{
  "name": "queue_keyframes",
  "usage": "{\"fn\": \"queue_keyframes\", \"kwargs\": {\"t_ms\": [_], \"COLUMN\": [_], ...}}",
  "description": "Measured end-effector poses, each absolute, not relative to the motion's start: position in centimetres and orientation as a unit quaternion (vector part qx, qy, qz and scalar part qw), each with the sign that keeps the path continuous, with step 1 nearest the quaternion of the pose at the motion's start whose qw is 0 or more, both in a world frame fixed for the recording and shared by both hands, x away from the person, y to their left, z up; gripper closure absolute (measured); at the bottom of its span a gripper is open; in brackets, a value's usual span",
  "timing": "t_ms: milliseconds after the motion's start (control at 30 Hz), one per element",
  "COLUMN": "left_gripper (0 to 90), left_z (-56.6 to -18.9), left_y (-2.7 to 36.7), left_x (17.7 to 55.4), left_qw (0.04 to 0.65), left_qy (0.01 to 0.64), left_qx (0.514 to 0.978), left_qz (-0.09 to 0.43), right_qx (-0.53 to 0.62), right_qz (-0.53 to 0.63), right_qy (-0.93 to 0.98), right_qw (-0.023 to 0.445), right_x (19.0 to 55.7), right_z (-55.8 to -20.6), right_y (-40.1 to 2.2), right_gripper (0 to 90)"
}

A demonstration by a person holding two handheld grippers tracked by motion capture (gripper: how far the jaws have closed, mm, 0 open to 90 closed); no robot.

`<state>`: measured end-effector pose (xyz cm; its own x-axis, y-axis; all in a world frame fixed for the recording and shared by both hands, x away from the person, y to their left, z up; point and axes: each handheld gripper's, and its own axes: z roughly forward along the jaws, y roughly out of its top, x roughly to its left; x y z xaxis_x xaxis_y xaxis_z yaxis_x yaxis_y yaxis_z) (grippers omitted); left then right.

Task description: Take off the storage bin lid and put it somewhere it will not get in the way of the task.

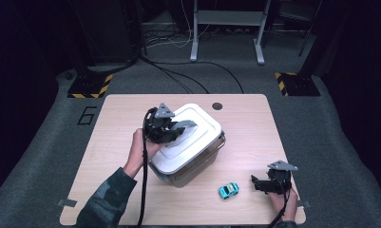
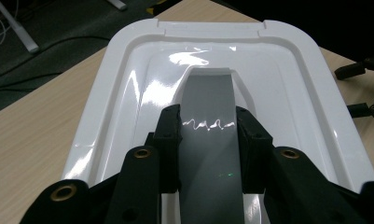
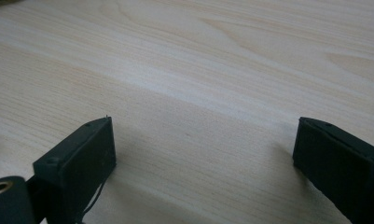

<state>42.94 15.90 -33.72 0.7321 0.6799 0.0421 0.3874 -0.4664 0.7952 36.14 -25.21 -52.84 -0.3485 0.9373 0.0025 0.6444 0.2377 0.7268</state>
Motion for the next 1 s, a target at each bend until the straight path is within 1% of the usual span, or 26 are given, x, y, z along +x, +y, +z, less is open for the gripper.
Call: {"fn": "queue_keyframes", "kwargs": {"t_ms": [467, 1000], "left_gripper": [66.8, 66.8], "left_z": [-32.9, -32.2], "left_y": [18.6, 21.9], "left_x": [43.3, 44.1], "left_qw": [0.413, 0.414], "left_qy": [0.334, 0.366], "left_qx": [0.824, 0.805], "left_qz": [0.196, 0.213], "right_qx": [0.525, 0.525], "right_qz": [0.325, 0.325], "right_qy": [0.754, 0.753], "right_qw": [0.226, 0.227], "right_x": [36.2, 36.2], "right_z": [-52.8, -52.8], "right_y": [-25.2, -25.2], "right_gripper": [5.3, 5.4]}}
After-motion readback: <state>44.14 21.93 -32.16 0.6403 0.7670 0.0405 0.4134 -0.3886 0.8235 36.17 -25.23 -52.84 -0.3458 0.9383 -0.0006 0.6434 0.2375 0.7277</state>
